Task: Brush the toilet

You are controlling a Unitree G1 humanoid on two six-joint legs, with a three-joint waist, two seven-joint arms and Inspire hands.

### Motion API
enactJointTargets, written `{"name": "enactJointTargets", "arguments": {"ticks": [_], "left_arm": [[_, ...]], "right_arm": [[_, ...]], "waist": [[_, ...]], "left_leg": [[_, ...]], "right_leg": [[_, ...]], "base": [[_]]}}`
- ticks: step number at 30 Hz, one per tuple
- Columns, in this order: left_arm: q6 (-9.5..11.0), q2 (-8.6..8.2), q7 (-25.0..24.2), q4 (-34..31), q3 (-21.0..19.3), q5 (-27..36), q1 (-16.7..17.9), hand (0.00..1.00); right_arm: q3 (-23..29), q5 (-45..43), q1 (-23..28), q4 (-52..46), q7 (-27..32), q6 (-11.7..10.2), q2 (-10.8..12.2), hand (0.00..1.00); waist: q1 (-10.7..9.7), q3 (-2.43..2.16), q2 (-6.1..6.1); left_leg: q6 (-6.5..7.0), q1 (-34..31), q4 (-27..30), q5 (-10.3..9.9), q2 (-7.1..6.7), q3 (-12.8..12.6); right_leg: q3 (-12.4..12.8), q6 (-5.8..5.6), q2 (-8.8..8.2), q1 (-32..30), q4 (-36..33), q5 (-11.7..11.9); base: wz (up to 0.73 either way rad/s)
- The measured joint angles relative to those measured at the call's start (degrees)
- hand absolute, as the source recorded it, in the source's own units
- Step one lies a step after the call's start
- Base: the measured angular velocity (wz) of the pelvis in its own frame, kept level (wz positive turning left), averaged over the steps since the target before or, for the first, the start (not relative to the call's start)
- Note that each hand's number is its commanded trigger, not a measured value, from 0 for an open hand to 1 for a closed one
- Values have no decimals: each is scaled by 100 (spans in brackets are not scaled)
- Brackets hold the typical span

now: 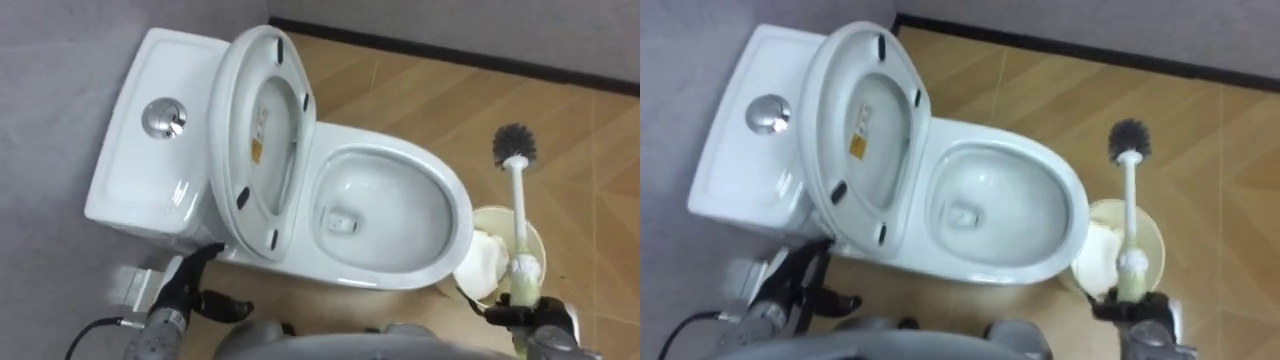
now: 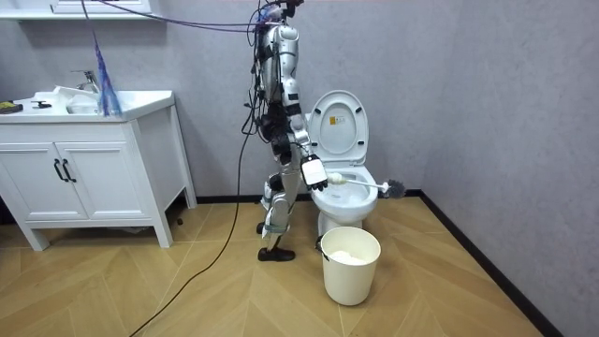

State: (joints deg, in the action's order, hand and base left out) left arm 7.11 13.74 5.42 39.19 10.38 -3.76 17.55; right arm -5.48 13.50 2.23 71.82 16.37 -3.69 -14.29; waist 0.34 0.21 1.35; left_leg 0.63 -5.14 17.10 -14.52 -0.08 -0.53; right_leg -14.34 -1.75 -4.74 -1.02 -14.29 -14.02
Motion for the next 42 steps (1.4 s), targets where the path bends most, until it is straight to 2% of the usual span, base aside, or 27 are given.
{"name": "enactJointTargets", "arguments": {"ticks": [4, 10, 14, 16, 18, 22, 26, 31, 33, 38, 42], "left_arm": [[3, 6, 8, -274, -316, -355, 305, 0], [30, 16, 66, -467, -686, -692, 612, 0], [24, -29, 70, -507, -949, -1506, 769, 0], [-70, -42, 76, -627, -1026, -1877, 852, 0], [-151, -48, 130, -949, -1019, -2165, 1036, 0], [-262, -54, 218, -1317, -1014, -2468, 1135, 0], [-298, -98, 534, -2200, -1016, -2705, 1234, 0], [-250, -102, 1008, -2916, -1011, -2793, 1092, 0], [-225, -110, 1159, -3254, -992, -2852, 958, 0], [-180, -110, 1491, -3311, -887, -2845, 576, 0], [-175, -108, 1646, -3304, -542, -2849, 258, 0]], "right_arm": [[1, -657, 81, -211, 0, -3, 0, 100], [-4, -1427, 119, -329, 0, -7, 0, 100], [-5, -2190, 185, -343, -74, -6, 0, 100], [-12, -2429, 250, -329, -132, -1, 0, 100], [-73, -2592, 288, -281, -136, 2, -1, 100], [-113, -2912, 341, -187, -87, 40, -7, 100], [-122, -3181, 353, 37, -103, 157, -81, 100], [-191, -3268, 349, 382, -92, 181, -149, 100], [-232, -3566, 415, 422, -89, 184, -152, 100], [-421, -4368, 418, 408, -111, 209, -226, 100], [-681, -4915, 389, 398, -225, 220, -236, 100]], "waist": [[64, 2, 11], [324, 6, -25], [455, 9, -34], [493, 3, -42], [512, 6, -49], [543, 8, -60], [645, -2, -82], [706, -10, -110], [682, -14, -121], [648, -7, -202], [598, -3, -195]], "left_leg": [[-5, 68, -9, 3, -4, 128], [-9, 171, 10, 4, -22, 274], [-16, 175, 40, 9, -56, 410], [-17, 180, 55, 10, -66, 459], [-17, 176, 69, 10, -73, 474], [-22, 89, 55, 15, -86, 534], [-12, 22, 31, 80, -121, 565], [1, 66, 2, 132, -164, 627], [-5, 46, 17, 135, -166, 677], [-31, -45, 9, 160, -153, 689], [-32, -151, 20, 179, -151, 673]], "right_leg": [[-121, 2, 38, 203, 180, 58], [-295, 0, 48, 413, 268, 78], [-400, 0, 41, 520, 272, 78], [-459, -1, 34, 539, 271, 77], [-495, -3, 27, 591, 271, 76], [-577, -11, 15, 569, 257, 70], [-622, -14, -14, 496, 270, 66], [-647, -17, -46, 500, 266, 66], [-697, -17, -38, 496, 264, 66], [-678, -15, -29, 374, 238, 65], [-616, -4, -45, 206, 113, 59]], "base": [[18], [14], [14], [20], [7], [9], [7], [4], [12], [0], [-2]]}}
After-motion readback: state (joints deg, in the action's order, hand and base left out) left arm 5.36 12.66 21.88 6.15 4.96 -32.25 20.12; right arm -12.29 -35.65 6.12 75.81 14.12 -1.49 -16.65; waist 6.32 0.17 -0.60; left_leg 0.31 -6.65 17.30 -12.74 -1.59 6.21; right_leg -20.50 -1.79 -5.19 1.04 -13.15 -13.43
